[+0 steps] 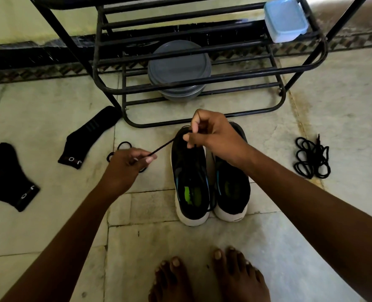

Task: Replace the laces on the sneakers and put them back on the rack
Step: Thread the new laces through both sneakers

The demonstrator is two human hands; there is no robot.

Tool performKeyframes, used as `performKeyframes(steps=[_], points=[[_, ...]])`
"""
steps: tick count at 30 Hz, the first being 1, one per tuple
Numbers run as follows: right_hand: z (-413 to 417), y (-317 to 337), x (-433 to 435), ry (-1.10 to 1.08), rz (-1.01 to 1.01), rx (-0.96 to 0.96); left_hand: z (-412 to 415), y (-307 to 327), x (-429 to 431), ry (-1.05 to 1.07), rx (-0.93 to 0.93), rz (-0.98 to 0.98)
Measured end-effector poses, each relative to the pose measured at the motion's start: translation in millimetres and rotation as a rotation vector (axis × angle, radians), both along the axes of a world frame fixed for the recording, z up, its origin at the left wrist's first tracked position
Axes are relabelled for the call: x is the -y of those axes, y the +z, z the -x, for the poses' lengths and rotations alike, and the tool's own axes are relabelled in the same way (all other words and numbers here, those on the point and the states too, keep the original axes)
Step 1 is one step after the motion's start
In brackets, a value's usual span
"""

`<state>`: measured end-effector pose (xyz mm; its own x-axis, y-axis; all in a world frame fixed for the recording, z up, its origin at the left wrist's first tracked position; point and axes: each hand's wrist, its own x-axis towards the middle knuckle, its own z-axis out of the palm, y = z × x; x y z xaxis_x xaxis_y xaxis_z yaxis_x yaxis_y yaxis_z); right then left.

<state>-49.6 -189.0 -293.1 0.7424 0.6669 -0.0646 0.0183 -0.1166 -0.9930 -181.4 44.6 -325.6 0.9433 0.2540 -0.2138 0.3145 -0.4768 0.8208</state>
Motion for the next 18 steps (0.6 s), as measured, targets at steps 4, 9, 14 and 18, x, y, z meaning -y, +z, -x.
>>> performKeyframes(steps=[4,9,14,18], points=[[-2,-11,1,-0.096,0.032,0.014,9,-17,-2,-0.033,-0.122,-0.124],[2,-20,-2,-0.120,0.068,0.023,10,-18,2,-0.018,-0.240,-0.310],[13,-30,1,-0.117,0.158,-0.057,6,-16,7,0.129,-0.287,-0.162],[30,-40,7,-0.175,0.338,0.189,0,-2,27,0.266,-0.163,0.211]])
